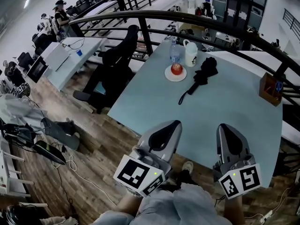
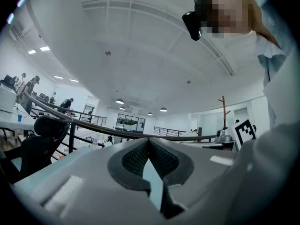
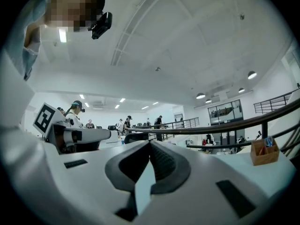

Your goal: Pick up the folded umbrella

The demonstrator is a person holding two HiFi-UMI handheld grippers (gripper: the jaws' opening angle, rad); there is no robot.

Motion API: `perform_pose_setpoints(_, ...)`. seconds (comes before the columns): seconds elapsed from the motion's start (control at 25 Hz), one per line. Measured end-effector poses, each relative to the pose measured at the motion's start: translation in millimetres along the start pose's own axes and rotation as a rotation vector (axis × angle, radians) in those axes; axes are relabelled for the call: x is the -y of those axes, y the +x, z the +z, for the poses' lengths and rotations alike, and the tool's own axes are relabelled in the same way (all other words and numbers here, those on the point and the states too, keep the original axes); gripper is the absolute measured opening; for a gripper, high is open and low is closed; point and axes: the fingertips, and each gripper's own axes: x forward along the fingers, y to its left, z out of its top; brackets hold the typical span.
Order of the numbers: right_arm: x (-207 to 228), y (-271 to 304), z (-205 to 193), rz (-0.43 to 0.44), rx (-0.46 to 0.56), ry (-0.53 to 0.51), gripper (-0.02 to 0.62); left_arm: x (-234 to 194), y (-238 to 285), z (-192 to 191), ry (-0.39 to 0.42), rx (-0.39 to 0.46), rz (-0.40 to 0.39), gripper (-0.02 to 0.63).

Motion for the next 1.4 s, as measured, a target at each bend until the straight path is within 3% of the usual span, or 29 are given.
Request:
perform_pose_setpoints(0.6, 116.7, 24.3, 3.1, -0.024, -0.017, 0.039, 0.000, -2.8, 125.8, -5.1, 0.011, -0.051, 0.002, 0.005)
perform_pose_setpoints(0.8, 148.0, 33.7, -10.9, -0.041, -0.036, 0.064, 0.000, -27.6, 154.5, -15.3, 0.015, -0.073, 0.040, 0.005)
perform_pose_setpoints(1.08, 173.1, 45.2, -29.5, -0.022, -0.059, 0.101, 0.000, -42.1, 193.3, -27.5, -0.025, -0.101, 0.042, 0.005)
perform_pose_setpoints(1.4, 190.5, 52.0, -48.0, -0.033, -0.087, 0.152, 0.000, -57.2, 245.4, -42.1, -0.066, -0.148, -0.019, 0.006)
